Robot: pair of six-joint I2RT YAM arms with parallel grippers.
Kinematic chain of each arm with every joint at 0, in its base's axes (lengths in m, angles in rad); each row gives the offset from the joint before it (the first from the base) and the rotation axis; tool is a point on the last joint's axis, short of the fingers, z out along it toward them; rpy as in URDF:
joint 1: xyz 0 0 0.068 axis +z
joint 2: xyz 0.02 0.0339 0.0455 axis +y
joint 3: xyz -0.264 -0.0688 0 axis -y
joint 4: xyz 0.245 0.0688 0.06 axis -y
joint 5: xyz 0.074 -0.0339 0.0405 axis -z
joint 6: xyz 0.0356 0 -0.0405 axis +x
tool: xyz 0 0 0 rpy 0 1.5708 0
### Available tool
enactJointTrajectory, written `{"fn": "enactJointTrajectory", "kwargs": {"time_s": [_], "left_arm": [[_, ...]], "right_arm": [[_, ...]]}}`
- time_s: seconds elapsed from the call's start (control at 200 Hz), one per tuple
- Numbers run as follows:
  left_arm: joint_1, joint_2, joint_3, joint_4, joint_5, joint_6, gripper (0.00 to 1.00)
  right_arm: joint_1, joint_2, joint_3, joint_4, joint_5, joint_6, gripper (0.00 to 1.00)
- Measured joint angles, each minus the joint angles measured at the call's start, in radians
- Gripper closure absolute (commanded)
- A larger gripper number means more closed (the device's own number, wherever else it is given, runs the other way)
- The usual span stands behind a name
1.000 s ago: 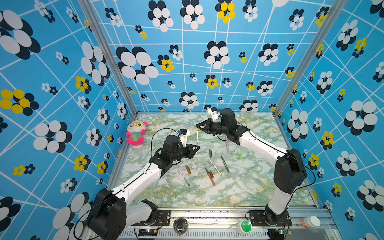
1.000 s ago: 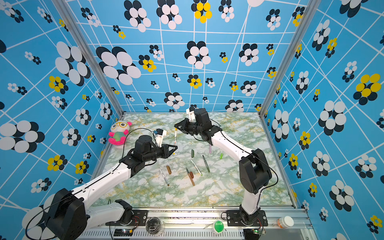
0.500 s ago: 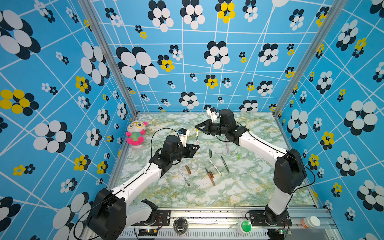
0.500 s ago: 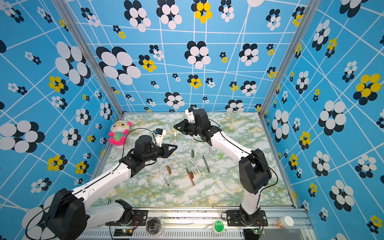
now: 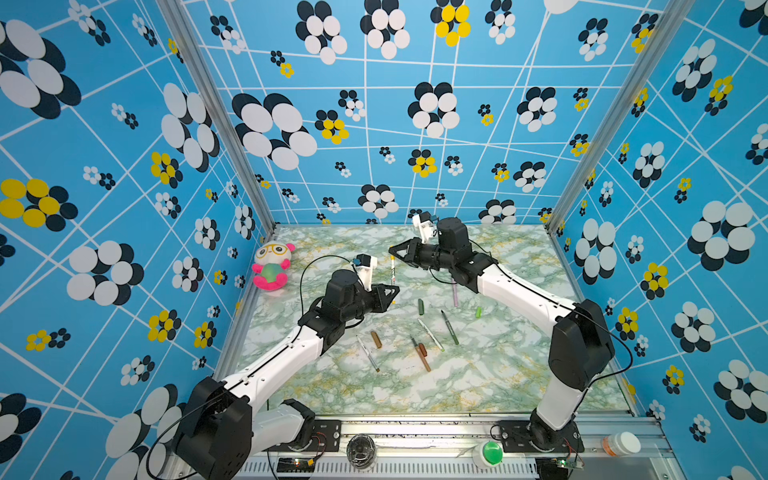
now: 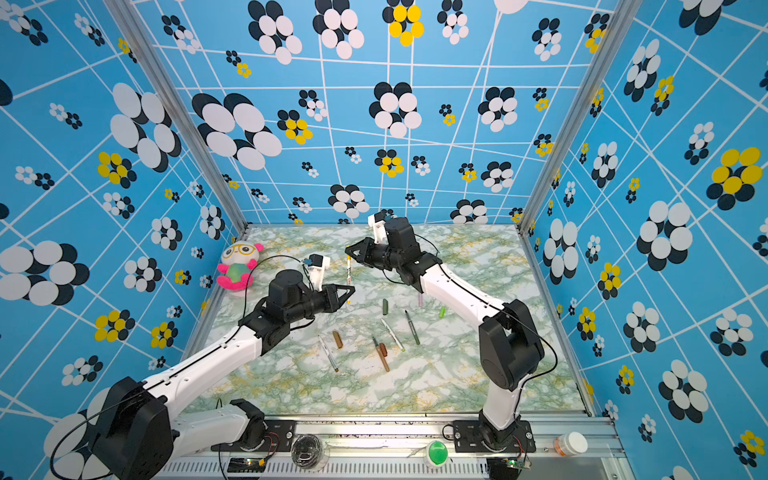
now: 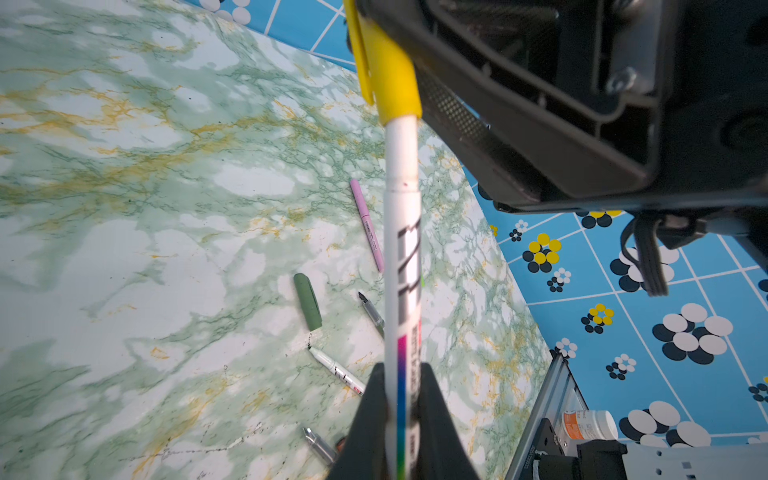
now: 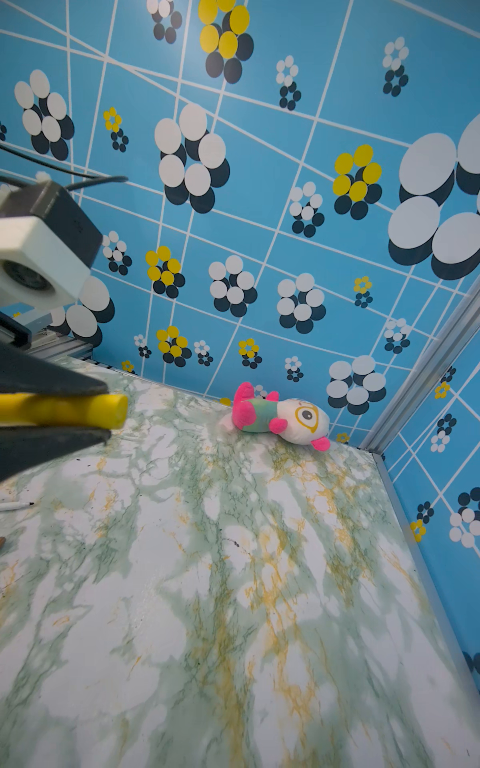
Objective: Insert the pens into the pen caps
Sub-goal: 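Lower the yellow cap onto the marker tip with the right gripper, then press the yellow cap down with the right gripper while the left holds the marker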
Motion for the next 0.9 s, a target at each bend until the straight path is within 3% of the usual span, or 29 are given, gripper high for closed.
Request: {"fn": "enactJointTrajectory", "kwargs": {"time_s": [0.9], "left_arm": [[-0.001,0.001,0.12,-0.138,-0.041,0.077,1.0]], "right_arm": [[0.019,-0.053,-0.068,0.106,0.028,-0.093,1.0]]}}
